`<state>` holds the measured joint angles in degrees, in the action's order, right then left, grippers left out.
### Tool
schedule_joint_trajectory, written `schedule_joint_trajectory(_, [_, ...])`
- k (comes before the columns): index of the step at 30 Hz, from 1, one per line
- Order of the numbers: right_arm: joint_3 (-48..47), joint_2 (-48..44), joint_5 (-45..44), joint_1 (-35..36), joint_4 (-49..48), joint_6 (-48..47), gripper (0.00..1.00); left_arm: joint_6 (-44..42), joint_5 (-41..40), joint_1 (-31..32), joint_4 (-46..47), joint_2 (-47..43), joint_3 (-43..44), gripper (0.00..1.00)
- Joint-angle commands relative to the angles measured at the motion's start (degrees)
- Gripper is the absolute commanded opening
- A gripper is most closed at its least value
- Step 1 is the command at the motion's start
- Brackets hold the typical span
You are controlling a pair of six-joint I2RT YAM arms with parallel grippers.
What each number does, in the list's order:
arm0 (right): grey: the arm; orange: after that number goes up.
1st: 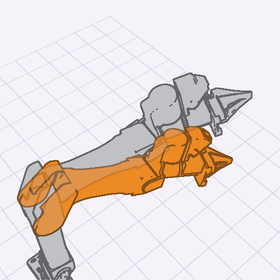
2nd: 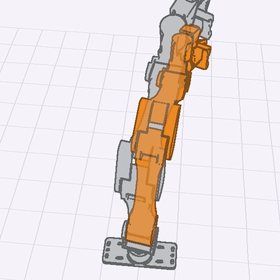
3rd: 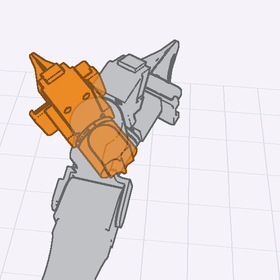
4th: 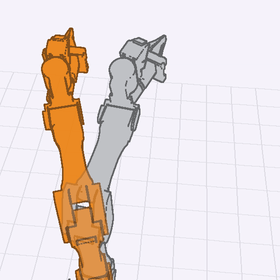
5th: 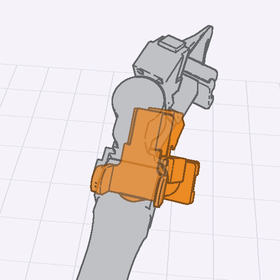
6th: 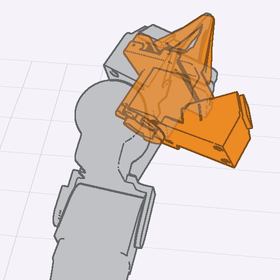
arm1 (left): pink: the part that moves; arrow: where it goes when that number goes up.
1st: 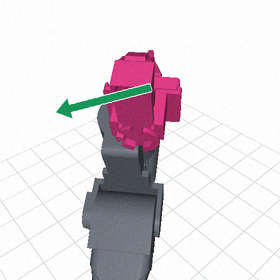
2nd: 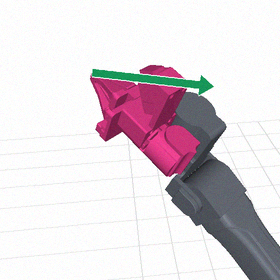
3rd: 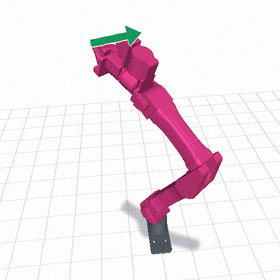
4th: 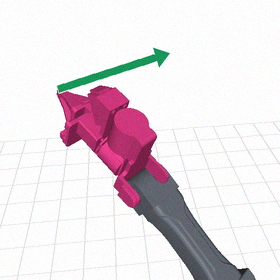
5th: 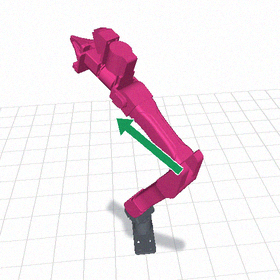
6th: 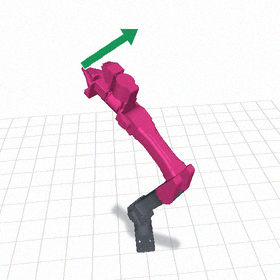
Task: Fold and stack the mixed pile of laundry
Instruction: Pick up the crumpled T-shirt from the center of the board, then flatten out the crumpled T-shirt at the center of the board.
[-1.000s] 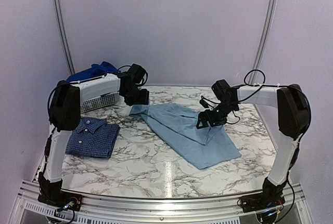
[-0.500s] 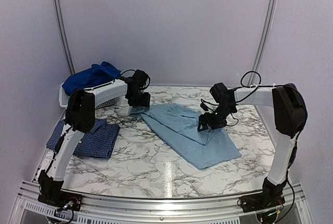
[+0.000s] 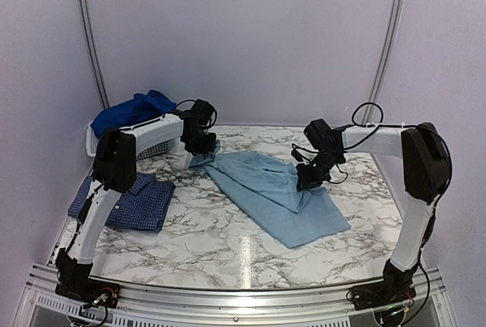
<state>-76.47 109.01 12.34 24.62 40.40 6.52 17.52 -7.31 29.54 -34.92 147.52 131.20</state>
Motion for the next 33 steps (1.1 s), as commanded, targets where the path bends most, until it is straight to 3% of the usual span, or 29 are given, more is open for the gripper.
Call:
schedule_joint_trajectory(1, [-2.4, -5.7, -1.9, 0.2, 3.2, -0.7, 0.00, -0.6, 1.2, -0.3, -1.1, -9.5, -1.4, 0.00])
schedule_joint_trajectory(10, [-7.8, -12.4, -2.4, -4.0, 6.8, -2.6, 0.00, -1.0, 1.3, -0.3, -0.6, -24.5, -5.2, 0.00])
schedule_joint_trajectory(17, [-23.3, -14.7, -4.6, -10.4, 10.0, -5.5, 0.00, -1.0, 1.3, -0.7, 2.6, -34.6, -4.5, 0.00])
schedule_joint_trajectory(22, [-35.2, -14.4, -0.7, -12.9, 11.3, -5.0, 0.00, 0.4, 5.6, -0.7, 4.7, -39.2, -1.5, 0.00])
schedule_joint_trajectory(28, [-37.6, -20.6, 5.2, -12.9, 12.9, -3.6, 0.00, -2.5, 6.4, 3.2, 6.7, -48.2, -4.2, 0.00])
schedule_joint_trajectory(33, [-32.0, -30.8, 10.0, -11.6, 12.6, -2.7, 0.00, -4.5, 6.1, 7.7, 10.7, -59.0, -13.1, 0.00])
